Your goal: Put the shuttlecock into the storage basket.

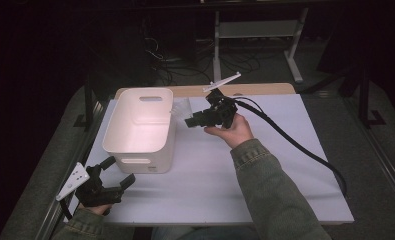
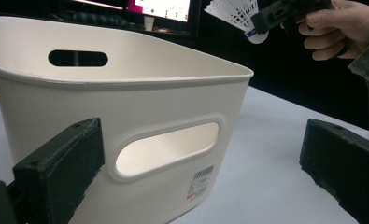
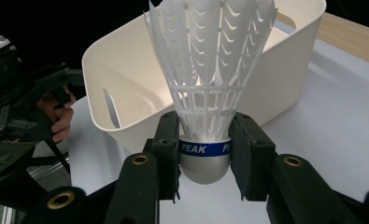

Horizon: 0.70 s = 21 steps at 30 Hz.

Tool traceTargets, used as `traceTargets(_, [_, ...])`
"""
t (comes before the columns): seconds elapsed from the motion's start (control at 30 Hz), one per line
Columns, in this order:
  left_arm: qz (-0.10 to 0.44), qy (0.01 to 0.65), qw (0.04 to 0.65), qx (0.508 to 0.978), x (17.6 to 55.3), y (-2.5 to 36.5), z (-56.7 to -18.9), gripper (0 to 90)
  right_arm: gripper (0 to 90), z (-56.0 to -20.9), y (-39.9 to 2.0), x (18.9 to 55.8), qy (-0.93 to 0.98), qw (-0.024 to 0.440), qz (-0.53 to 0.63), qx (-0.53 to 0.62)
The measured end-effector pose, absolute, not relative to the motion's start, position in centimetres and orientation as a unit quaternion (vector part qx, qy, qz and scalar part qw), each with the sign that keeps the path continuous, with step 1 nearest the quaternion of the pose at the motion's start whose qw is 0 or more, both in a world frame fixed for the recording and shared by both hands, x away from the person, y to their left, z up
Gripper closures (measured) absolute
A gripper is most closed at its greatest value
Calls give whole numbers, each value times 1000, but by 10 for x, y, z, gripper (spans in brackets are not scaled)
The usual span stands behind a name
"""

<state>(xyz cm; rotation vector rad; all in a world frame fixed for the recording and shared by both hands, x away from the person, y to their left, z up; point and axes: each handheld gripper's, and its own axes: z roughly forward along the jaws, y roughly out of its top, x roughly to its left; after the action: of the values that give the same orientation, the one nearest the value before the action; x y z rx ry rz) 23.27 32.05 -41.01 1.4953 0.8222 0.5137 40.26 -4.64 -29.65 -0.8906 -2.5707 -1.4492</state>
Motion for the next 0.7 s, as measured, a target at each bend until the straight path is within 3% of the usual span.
traceTargets(0.7, [222, 363, 631, 649, 232, 320, -410, 0, 636, -281, -30, 400, -837, 28, -473, -273])
